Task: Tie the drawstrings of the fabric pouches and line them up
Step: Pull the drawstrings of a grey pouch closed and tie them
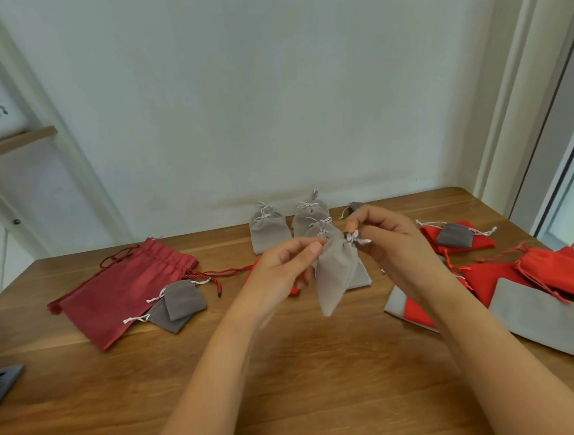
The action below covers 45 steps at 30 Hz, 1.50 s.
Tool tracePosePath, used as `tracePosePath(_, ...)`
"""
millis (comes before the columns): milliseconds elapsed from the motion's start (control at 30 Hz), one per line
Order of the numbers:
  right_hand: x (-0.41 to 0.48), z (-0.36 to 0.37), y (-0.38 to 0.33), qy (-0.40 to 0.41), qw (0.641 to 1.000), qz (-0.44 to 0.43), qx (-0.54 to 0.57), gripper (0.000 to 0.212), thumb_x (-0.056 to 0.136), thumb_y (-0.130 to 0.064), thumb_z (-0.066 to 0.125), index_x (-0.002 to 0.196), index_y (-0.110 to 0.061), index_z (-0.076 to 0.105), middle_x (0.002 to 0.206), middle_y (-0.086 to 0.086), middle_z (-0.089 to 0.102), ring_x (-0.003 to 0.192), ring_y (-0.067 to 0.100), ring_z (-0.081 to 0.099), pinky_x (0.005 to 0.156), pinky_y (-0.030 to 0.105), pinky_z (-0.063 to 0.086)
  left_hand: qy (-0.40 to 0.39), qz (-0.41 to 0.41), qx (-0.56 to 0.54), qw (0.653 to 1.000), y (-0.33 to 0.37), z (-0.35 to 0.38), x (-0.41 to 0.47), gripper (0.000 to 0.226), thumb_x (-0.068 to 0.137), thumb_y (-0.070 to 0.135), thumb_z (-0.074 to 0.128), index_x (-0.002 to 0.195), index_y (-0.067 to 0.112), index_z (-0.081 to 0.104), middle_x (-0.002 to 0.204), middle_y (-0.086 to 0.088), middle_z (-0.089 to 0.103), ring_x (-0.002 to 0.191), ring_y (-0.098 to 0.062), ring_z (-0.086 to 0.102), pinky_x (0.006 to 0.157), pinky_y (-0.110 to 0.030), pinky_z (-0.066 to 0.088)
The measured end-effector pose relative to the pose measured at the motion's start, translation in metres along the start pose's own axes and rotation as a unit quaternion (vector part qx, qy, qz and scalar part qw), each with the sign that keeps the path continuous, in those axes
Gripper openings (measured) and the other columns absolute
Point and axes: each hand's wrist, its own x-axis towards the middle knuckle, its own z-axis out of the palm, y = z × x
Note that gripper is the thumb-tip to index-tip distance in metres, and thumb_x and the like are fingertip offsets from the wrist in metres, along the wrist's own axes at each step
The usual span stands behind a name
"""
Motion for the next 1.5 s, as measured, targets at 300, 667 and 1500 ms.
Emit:
tracePosePath(300,0.003,0.003,0.02,0.072,0.992,0.088,-0.057,0.02,0.092,0.006,0.049,0.092,-0.006,0.065,0.089,0.004,0.068,0.08,0.015,0.064,0.068,0.022,0.053,0.098,-0.017,0.021,0.995,0.003,-0.016,0.003,0.004,0.088,0.015,0.066,0.085,0.014,0.068,0.057,0.009,0.056,0.049,-0.004,0.041,0.048,-0.013,0.035)
tracePosePath(667,0.003,-0.014,0.065,0.029,0.84,0.057,-0.538,0.035,0.093,-0.02,0.057,0.128,-0.019,0.056,0.135,-0.001,0.053,0.123,0.015,0.05,0.1,0.027,0.038,0.288,-0.076,0.168,0.94,-0.009,-0.088,0.078,0.015,0.093,0.019,0.063,0.083,0.008,0.062,0.059,-0.006,0.057,0.033,-0.001,0.049,0.046,-0.016,0.046)
tracePosePath(1500,0.006,-0.014,0.071,0.014,0.83,0.099,-0.549,0.048,0.087,-0.017,0.063,0.133,-0.026,0.049,0.138,-0.003,0.048,0.121,0.016,0.051,0.097,0.027,0.04,-0.05,-0.115,0.427,0.896,-0.045,-0.111,0.046,0.023,0.077,0.031,0.079,0.096,0.038,0.066,0.117,0.008,0.057,0.113,-0.011,0.05,0.103,-0.033,0.04)
